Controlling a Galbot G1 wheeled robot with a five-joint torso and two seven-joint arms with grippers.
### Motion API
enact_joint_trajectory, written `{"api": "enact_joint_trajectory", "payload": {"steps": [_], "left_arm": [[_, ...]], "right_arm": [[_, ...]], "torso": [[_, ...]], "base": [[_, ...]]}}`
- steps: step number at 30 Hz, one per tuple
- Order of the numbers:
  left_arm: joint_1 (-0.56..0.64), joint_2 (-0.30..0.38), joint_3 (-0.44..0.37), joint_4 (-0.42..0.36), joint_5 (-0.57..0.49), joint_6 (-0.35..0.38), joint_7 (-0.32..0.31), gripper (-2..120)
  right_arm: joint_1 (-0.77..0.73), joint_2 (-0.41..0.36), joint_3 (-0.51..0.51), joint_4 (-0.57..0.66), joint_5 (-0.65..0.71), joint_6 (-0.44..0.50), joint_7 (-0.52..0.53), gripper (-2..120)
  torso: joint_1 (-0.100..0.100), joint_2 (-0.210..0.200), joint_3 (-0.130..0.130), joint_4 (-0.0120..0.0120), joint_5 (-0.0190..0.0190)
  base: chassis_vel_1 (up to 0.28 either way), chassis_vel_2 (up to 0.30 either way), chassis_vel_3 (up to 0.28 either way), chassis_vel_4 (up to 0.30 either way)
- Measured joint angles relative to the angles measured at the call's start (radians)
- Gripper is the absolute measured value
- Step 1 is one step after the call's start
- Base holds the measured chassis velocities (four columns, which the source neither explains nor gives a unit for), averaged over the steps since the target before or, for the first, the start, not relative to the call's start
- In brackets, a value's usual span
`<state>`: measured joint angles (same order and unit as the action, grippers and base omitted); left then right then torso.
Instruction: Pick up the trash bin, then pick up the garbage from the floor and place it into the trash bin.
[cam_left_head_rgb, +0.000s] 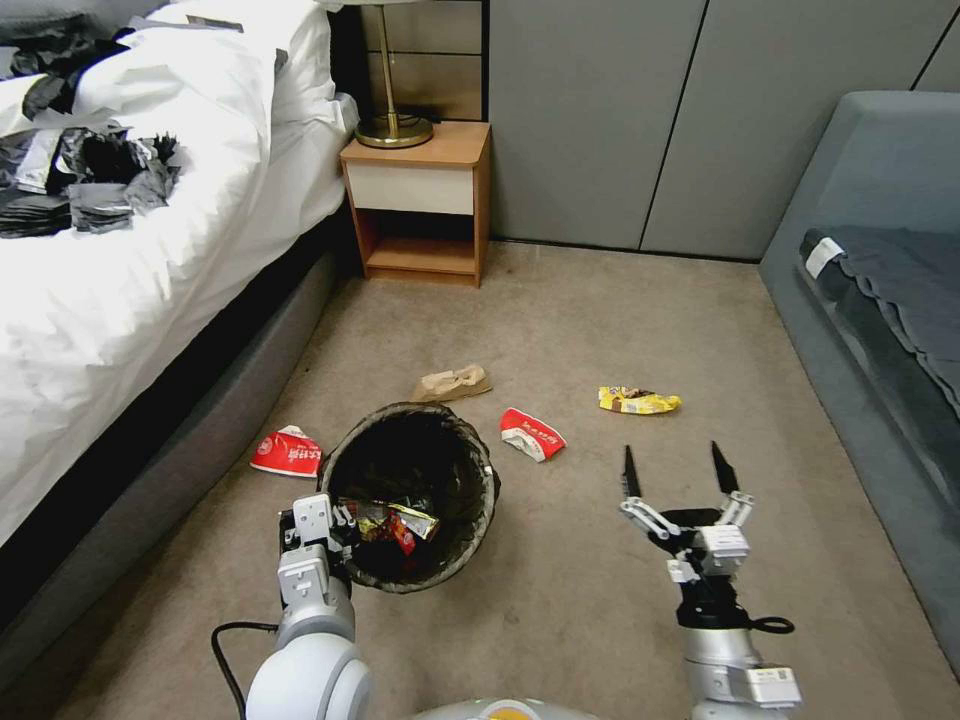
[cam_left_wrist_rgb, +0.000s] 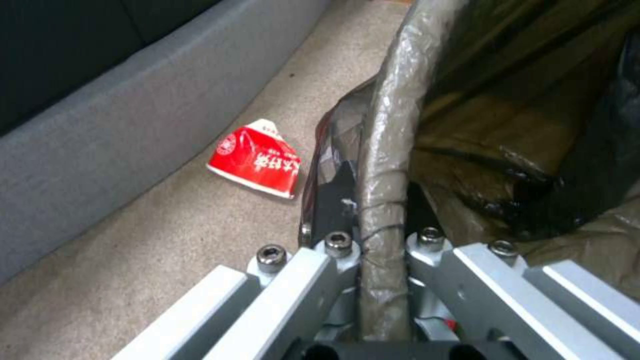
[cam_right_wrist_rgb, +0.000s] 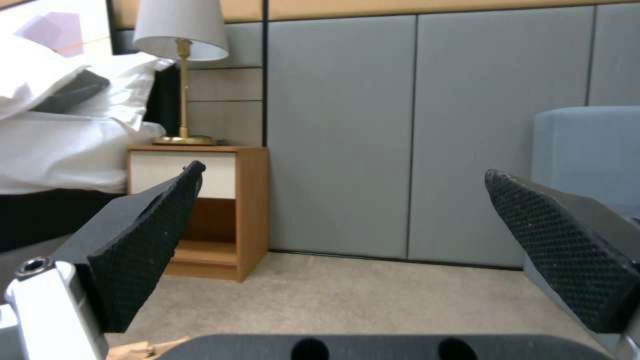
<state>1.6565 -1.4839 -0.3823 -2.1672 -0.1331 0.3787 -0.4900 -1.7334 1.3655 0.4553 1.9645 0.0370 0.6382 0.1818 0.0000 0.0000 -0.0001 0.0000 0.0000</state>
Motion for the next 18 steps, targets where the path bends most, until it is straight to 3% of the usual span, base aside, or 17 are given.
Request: {"api": "enact_joint_trajectory", "payload": {"steps": [13,18], "left_arm": [[0.016,-0.001,0.000,-0.016,0.003,0.000,-0.001,0],[0.019,-0.003,0.002,-0.016,0.008,-0.002,-0.001,0]], "right_arm": [[0.019,0.002,0.021,-0.004,0.026,-0.001,-0.019,100],[0.024,-0.003,0.040,-0.004,0.044,-0.004,-0.028,100]], "torso": [[0.000,0.000,0.000,0.0000,-0.0001],[0.000,0.000,0.000,0.0000,0.0000]], "base": [[0.000,0.000,0.000,0.000],[-0.086,0.086,0.094,-0.086]]}}
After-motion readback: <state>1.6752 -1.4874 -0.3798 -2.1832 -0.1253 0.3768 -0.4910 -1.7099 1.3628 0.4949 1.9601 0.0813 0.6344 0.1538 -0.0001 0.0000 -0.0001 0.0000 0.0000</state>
